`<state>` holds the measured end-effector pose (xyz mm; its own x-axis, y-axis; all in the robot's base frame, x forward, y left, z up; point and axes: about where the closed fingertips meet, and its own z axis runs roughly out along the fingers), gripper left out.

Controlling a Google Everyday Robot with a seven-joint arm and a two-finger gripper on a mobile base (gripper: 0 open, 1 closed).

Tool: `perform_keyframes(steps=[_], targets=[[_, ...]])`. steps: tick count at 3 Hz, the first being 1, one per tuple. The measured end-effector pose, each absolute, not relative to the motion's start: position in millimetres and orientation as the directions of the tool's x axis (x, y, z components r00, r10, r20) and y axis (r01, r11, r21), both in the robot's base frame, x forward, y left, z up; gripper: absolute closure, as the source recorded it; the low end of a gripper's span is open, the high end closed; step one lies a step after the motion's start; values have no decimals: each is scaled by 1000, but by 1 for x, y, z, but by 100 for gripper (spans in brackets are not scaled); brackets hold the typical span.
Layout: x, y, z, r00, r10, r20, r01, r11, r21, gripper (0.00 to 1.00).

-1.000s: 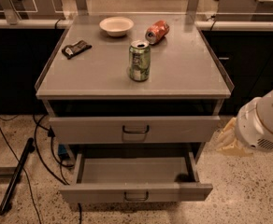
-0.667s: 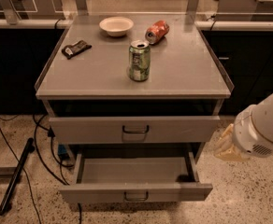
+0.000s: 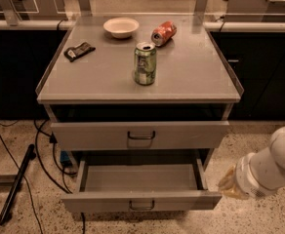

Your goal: Close middle drawer

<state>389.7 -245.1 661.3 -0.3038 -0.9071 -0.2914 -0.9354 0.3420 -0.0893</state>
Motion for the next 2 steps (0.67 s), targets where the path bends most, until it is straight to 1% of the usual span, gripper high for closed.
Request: perform_keyframes(steps=[1,2], targets=[[387,-256,591,-323,-858,-400,-927,372,-49,100],[375,-249,554,-300,-858,-417,-945,326,8,100]])
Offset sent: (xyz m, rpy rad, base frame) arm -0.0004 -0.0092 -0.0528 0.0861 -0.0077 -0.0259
